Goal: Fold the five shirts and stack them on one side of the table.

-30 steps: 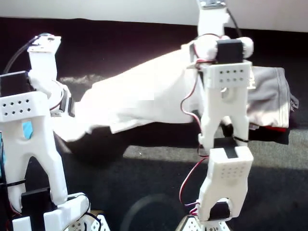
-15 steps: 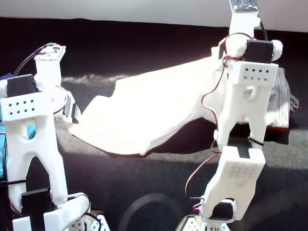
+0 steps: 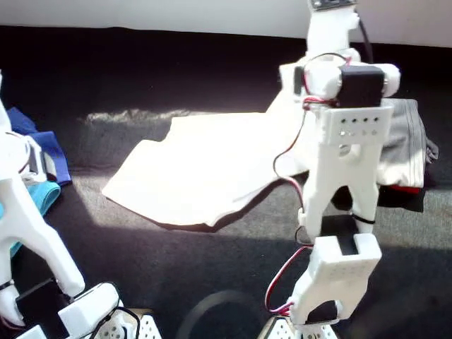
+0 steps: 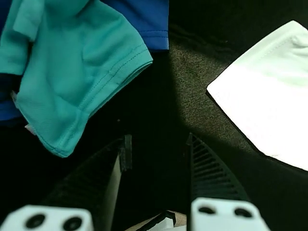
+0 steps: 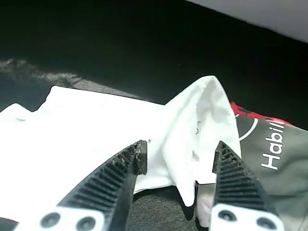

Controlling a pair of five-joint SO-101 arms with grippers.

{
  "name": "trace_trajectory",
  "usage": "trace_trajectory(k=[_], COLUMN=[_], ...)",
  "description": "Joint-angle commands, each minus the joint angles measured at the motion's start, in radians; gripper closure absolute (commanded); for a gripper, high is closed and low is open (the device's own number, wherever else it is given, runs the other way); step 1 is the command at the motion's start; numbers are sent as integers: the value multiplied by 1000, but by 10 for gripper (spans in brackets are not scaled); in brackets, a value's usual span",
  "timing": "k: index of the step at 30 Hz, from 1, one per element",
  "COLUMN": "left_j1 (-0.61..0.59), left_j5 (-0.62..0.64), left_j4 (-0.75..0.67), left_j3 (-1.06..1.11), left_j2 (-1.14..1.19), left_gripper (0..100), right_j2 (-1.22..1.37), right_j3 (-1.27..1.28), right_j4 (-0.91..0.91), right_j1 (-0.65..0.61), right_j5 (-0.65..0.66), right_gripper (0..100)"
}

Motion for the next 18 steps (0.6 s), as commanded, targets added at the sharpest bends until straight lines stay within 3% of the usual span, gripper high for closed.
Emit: trace_trajectory(k=[1,8,18], left_j1=[-139,-424,-657], left_j5=[5,-8,-153], left_j4=[0,-9,-54], left_j3=[-38,-39,-39], left_j2=[-38,-35,-28], left_gripper=[811,811,811], right_j2=[-13,196,452], right_j3=[50,128,127], right_j4=[7,-73,-308], right_j1=[-185,-475,-765], right_j5=[-61,-227,-356], right_gripper=[775,775,775])
